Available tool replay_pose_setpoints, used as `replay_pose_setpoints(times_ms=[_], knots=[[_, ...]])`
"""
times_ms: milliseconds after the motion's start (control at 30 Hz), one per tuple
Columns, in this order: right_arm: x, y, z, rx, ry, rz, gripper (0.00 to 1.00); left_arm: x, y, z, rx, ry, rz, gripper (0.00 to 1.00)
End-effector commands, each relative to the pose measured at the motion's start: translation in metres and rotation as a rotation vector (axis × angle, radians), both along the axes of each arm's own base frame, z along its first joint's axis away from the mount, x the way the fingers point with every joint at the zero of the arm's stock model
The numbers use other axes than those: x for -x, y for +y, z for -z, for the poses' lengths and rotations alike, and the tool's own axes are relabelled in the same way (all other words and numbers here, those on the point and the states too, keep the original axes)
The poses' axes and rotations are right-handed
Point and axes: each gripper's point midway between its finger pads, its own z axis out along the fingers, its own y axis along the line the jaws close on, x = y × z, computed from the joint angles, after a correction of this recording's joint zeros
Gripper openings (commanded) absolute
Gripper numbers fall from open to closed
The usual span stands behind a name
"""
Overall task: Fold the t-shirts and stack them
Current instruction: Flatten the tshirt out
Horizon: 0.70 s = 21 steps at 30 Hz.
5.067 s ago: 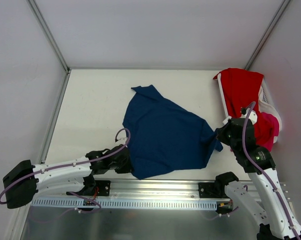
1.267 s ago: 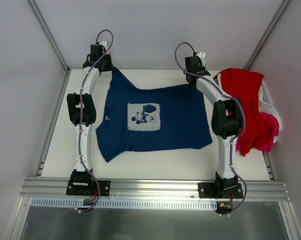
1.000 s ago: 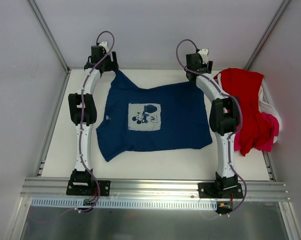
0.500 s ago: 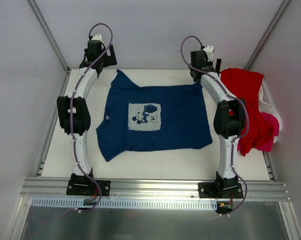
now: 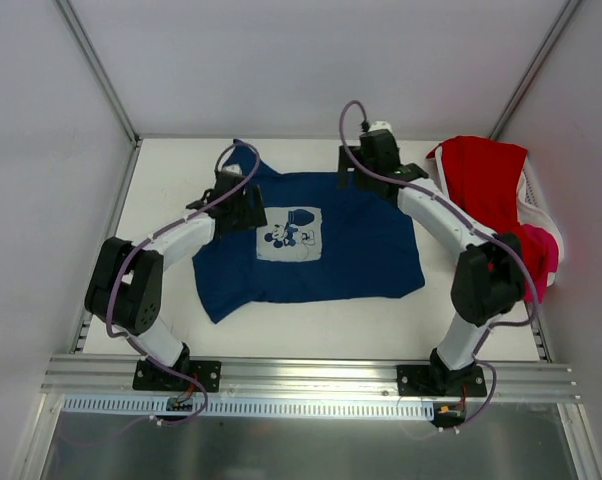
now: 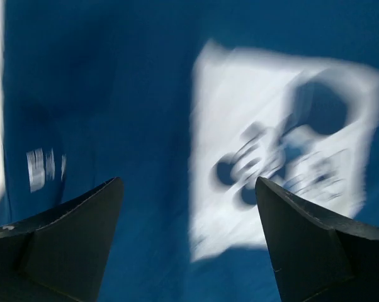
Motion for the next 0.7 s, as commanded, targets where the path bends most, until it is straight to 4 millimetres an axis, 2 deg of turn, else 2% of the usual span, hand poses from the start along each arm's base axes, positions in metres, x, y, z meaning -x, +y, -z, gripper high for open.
replay_pose_setpoints(times_ms=[0, 67, 100, 133, 167, 200, 233, 267, 300, 333, 367, 400, 433, 467, 500, 533, 567, 633, 667], knots=[[0.018, 0.070, 0.015, -0.104, 0.120, -0.220, 1.00, 0.036, 0.006, 0.024, 0.058, 0.071, -0.090, 0.85], [0.021, 0.084, 0.016, -0.140, 0.140, -0.255, 0.99, 0.047, 0.008, 0.028, 0.068, 0.072, -0.094, 0.82], [0.024, 0.098, 0.017, -0.179, 0.142, -0.296, 0.99, 0.048, 0.007, 0.020, 0.093, 0.040, -0.099, 0.80], [0.022, 0.106, 0.013, -0.203, 0.129, -0.311, 0.99, 0.060, 0.012, 0.032, 0.089, 0.059, -0.106, 0.79], [0.022, 0.113, 0.011, -0.209, 0.128, -0.325, 0.99, 0.064, 0.014, 0.033, 0.095, 0.052, -0.113, 0.79], [0.020, 0.122, 0.023, -0.203, 0.151, -0.342, 0.97, 0.069, 0.016, 0.034, 0.105, 0.050, -0.128, 0.78], [0.008, 0.134, 0.003, -0.220, 0.111, -0.365, 0.93, 0.076, 0.018, 0.035, 0.114, 0.040, -0.137, 0.76], [0.008, 0.142, 0.004, -0.225, 0.142, -0.387, 0.91, 0.080, 0.022, 0.037, 0.114, 0.038, -0.152, 0.75], [0.000, 0.152, 0.027, -0.213, 0.191, -0.394, 0.88, 0.087, 0.024, 0.039, 0.129, 0.038, -0.165, 0.74], [-0.016, 0.167, -0.006, -0.249, 0.130, -0.413, 0.85, 0.089, 0.024, 0.040, 0.140, 0.035, -0.167, 0.71], [-0.016, 0.175, -0.004, -0.257, 0.157, -0.433, 0.84, 0.093, 0.024, 0.041, 0.147, 0.037, -0.170, 0.70], [-0.024, 0.188, 0.019, -0.253, 0.191, -0.441, 0.84, 0.095, 0.025, 0.041, 0.167, 0.023, -0.178, 0.69], [-0.036, 0.200, -0.008, -0.286, 0.126, -0.461, 0.85, 0.096, 0.025, 0.040, 0.173, 0.014, -0.182, 0.67], [-0.039, 0.212, -0.008, -0.318, 0.121, -0.485, 0.87, 0.098, 0.025, 0.041, 0.183, 0.014, -0.193, 0.66], [-0.045, 0.220, -0.007, -0.345, 0.110, -0.489, 0.89, 0.102, 0.027, 0.043, 0.189, 0.016, -0.197, 0.65], [-0.053, 0.225, 0.007, -0.365, 0.115, -0.485, 0.94, 0.104, 0.026, 0.044, 0.199, 0.017, -0.198, 0.64], [-0.060, 0.236, 0.005, -0.427, 0.088, -0.493, 0.96, 0.106, 0.023, 0.043, 0.223, 0.019, -0.195, 0.64], [-0.062, 0.248, 0.022, -0.490, 0.105, -0.504, 0.99, 0.112, 0.021, 0.048, 0.238, 0.030, -0.192, 0.62], [-0.067, 0.255, 0.022, -0.554, 0.091, -0.497, 0.99, 0.113, 0.020, 0.049, 0.252, 0.031, -0.199, 0.60]])
